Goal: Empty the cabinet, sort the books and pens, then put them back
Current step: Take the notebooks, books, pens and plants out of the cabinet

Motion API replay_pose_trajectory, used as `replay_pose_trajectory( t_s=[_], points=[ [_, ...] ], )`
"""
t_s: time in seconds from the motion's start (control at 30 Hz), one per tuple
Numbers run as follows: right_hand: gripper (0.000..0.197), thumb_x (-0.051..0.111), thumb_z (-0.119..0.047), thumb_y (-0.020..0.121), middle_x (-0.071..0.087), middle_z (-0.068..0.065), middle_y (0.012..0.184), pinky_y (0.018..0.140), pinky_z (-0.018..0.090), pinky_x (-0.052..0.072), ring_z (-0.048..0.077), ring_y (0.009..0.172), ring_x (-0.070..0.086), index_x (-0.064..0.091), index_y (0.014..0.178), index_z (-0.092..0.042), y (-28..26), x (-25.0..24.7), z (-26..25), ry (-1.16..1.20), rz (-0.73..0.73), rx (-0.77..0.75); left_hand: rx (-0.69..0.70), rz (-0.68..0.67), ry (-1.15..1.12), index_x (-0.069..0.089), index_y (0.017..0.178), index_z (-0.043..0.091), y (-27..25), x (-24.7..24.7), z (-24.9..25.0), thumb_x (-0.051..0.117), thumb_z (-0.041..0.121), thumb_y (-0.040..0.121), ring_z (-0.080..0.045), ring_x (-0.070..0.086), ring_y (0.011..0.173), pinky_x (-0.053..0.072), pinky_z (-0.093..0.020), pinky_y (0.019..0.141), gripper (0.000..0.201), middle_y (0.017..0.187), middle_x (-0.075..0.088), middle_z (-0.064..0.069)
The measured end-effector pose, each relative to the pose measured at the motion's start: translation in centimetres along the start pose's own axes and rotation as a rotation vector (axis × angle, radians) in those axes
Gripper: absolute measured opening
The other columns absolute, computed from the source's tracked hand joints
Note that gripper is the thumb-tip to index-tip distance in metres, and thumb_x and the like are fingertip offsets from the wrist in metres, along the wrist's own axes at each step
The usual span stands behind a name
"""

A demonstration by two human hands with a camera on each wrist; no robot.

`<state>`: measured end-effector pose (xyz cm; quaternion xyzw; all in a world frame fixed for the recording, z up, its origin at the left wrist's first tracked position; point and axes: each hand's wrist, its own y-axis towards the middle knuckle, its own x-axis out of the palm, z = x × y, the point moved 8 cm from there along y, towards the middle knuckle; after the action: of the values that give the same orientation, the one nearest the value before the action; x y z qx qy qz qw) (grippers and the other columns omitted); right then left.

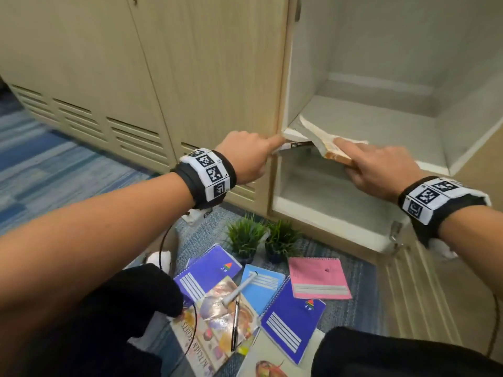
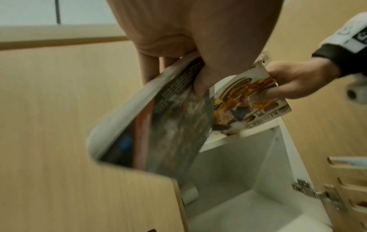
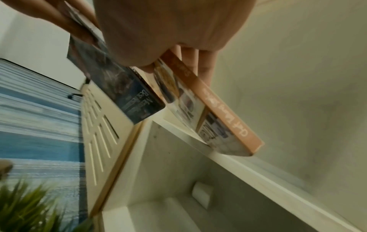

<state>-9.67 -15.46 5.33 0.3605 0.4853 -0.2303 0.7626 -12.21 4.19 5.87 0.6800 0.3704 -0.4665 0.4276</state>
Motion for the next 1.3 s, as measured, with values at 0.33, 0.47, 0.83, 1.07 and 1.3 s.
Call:
replay_pose_trajectory(
  t_s=[0.33, 0.47, 0.83, 1.07, 1.3],
  points=[
    [0.032, 0.049, -0.035, 0.099, 0.063, -0.001, 0.076, 0.053, 0.029, 0.045, 0.027, 0.060, 0.060, 0.049, 0.128, -0.021, 7.1, -1.4, -13.8, 0.300, 0.044, -0.150, -0.490, -0.376, -0.160, 0.065, 0.102, 0.011, -5.3, 6.6, -14.5, 0.054, 0.017, 0.086, -0.032, 0.061, 0.080, 0.053, -0.035, 0.072, 0.021, 0.096, 0.068, -0.014],
    [0.025, 0.044, -0.031, 0.100, 0.063, -0.001, 0.077, 0.050, 0.025, 0.040, 0.016, 0.059, 0.056, 0.050, 0.121, -0.019, 11.9, 3.9, -17.9, 0.591, -0.053, 0.018, -0.644, -0.420, -0.216, 0.066, 0.108, 0.009, -7.6, 12.9, -20.3, 0.053, 0.016, 0.086, -0.036, 0.065, 0.098, 0.055, -0.037, 0.083, 0.026, 0.111, 0.067, -0.018],
    [0.031, 0.049, -0.033, 0.088, 0.071, 0.005, 0.105, 0.082, 0.036, 0.054, 0.029, 0.093, 0.068, 0.060, 0.115, -0.020, 21.1, 22.9, -25.4, 1.043, -0.370, 0.419, -0.986, -0.490, -0.444, 0.060, 0.088, 0.010, -13.2, 28.1, -28.3, 0.053, 0.013, 0.086, -0.035, 0.061, 0.087, 0.046, -0.033, 0.070, 0.008, 0.095, 0.063, -0.015],
    [0.023, 0.059, -0.029, 0.090, 0.071, 0.000, 0.096, 0.080, 0.036, 0.058, 0.023, 0.085, 0.070, 0.059, 0.112, -0.023, 20.8, 29.4, -27.1, 1.220, -0.460, 0.717, -1.153, -0.428, -0.592, 0.068, 0.112, 0.006, -15.9, 32.2, -29.6, 0.054, 0.010, 0.090, -0.037, 0.062, 0.106, 0.051, -0.037, 0.088, 0.026, 0.115, 0.067, -0.018],
    [0.052, 0.065, -0.017, 0.087, 0.065, 0.014, 0.121, 0.089, 0.039, 0.056, 0.034, 0.107, 0.067, 0.044, 0.134, -0.010, 18.9, 33.5, -26.6, 1.245, -0.555, 0.919, -1.329, -0.409, -0.860, 0.066, 0.111, 0.002, -18.5, 36.0, -29.2, 0.062, 0.007, 0.087, -0.033, 0.065, 0.093, 0.054, -0.048, 0.092, 0.025, 0.115, 0.067, -0.023]
  ],
)
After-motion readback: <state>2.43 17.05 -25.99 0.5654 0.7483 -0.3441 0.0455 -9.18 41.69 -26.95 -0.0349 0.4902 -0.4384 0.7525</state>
